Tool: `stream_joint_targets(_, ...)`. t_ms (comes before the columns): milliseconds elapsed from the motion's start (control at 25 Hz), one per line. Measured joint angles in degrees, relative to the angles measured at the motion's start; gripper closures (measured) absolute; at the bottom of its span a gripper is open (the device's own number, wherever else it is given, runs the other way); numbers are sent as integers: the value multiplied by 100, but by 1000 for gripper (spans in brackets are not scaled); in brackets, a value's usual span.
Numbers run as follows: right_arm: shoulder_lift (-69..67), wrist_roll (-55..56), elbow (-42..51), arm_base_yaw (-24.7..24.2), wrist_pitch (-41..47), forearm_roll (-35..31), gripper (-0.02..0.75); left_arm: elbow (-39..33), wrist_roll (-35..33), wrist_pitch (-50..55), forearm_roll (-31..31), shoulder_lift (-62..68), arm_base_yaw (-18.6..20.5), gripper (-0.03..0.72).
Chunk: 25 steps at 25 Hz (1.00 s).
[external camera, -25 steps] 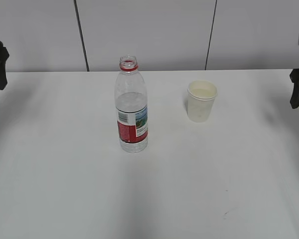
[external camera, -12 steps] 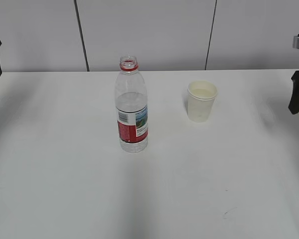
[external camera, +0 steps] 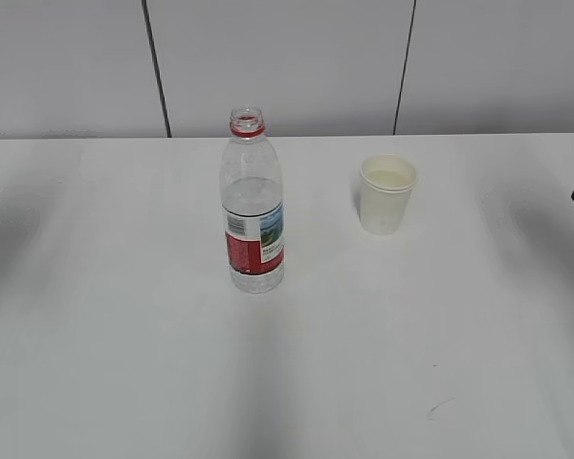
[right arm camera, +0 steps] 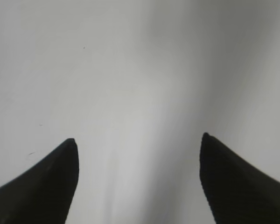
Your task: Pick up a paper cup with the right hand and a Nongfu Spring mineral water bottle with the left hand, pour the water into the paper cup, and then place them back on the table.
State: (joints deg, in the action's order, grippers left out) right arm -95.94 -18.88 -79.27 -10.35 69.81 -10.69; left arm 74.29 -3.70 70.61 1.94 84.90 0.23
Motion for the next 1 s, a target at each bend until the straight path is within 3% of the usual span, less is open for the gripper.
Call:
stream_joint_targets(600, 1571, -182, 2022, 0, -229, -216, 151, -2366, -5, -380, -194, -2016, 0, 96)
stream_joint_targets(1000, 2009, -210, 3065, 0, -575, -258, 151, -3414, -5, -757, -235, -2737, 0, 97)
